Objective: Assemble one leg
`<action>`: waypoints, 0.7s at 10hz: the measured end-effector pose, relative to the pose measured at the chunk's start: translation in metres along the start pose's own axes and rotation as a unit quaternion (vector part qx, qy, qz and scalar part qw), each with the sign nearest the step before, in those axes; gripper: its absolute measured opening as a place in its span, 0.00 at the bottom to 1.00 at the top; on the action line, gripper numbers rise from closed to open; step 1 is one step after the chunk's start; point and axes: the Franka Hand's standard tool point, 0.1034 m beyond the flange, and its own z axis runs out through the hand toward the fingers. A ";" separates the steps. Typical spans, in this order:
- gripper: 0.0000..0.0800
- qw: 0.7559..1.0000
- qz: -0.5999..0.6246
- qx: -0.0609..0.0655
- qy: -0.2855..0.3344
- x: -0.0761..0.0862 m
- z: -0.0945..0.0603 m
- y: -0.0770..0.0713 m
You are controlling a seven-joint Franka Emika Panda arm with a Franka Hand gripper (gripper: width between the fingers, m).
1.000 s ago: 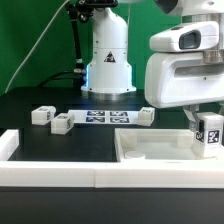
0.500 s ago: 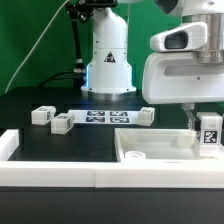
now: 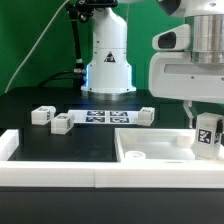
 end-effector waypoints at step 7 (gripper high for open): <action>0.36 0.971 0.239 0.008 -0.019 -0.001 0.001 -0.001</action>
Offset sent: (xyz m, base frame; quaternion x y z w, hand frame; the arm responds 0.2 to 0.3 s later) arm 0.0016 -0.0040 -0.0022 -0.0139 -0.0023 0.2238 0.9745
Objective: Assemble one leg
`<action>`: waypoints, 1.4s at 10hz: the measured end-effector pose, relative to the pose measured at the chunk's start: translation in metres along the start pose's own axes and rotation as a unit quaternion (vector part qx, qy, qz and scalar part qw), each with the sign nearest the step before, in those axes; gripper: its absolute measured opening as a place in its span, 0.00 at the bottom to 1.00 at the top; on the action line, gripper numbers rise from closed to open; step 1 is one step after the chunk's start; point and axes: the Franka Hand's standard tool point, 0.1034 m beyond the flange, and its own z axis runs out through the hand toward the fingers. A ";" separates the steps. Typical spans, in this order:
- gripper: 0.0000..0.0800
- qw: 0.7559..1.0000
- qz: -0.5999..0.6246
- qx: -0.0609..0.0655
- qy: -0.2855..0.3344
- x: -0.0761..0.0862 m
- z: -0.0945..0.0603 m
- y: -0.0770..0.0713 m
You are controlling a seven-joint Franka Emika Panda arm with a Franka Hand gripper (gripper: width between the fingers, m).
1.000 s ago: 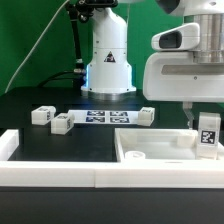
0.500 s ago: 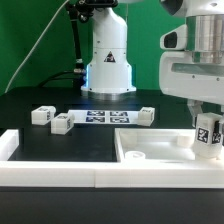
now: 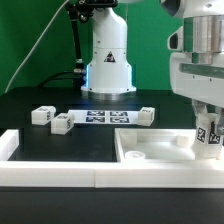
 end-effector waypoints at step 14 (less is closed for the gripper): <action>0.80 0.765 -0.644 -0.019 0.003 0.006 0.000 -0.003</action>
Offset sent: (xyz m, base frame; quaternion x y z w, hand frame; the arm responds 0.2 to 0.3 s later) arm 0.0041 0.0010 0.0003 0.0005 -0.0071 -0.2342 0.9722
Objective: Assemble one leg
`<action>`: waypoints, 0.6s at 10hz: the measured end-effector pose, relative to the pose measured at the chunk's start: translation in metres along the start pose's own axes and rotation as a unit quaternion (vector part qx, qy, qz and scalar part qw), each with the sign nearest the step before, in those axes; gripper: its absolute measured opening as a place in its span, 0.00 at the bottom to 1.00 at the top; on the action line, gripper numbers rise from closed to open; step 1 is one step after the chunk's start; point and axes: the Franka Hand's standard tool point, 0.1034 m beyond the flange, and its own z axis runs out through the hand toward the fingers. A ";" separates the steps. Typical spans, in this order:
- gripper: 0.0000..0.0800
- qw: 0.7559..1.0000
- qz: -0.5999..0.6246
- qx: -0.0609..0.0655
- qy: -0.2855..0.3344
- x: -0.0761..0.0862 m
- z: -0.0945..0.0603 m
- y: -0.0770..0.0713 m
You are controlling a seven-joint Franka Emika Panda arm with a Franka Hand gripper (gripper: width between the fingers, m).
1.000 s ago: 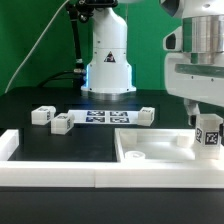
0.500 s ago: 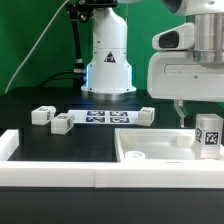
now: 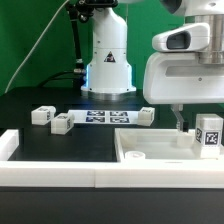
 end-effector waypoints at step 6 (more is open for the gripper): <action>0.36 1.000 0.019 0.002 0.000 0.000 0.000 0.000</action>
Offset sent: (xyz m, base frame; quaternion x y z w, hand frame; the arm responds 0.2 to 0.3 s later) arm 0.0000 0.0000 0.0000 0.0000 0.0000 0.0000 1.0000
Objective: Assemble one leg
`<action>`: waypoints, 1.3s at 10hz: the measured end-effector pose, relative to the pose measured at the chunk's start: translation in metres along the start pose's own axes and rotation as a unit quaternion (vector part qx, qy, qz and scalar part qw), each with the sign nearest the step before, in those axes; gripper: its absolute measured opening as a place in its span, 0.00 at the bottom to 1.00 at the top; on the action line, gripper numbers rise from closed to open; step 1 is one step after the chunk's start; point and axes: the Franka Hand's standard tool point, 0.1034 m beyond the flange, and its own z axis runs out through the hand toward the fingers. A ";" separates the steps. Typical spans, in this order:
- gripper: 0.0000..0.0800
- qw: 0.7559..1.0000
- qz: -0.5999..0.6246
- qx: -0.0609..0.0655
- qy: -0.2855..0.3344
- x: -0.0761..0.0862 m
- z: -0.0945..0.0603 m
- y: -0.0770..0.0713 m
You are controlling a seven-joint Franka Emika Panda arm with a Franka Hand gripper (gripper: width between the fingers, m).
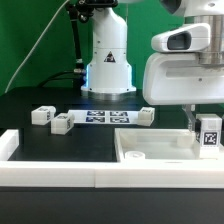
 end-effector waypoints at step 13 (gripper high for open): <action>0.36 0.721 0.693 0.004 0.012 -0.003 0.001 0.001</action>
Offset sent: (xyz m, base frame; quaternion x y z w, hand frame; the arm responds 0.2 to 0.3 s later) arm -0.0111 0.0036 -0.0073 0.0104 0.0009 0.3500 0.9367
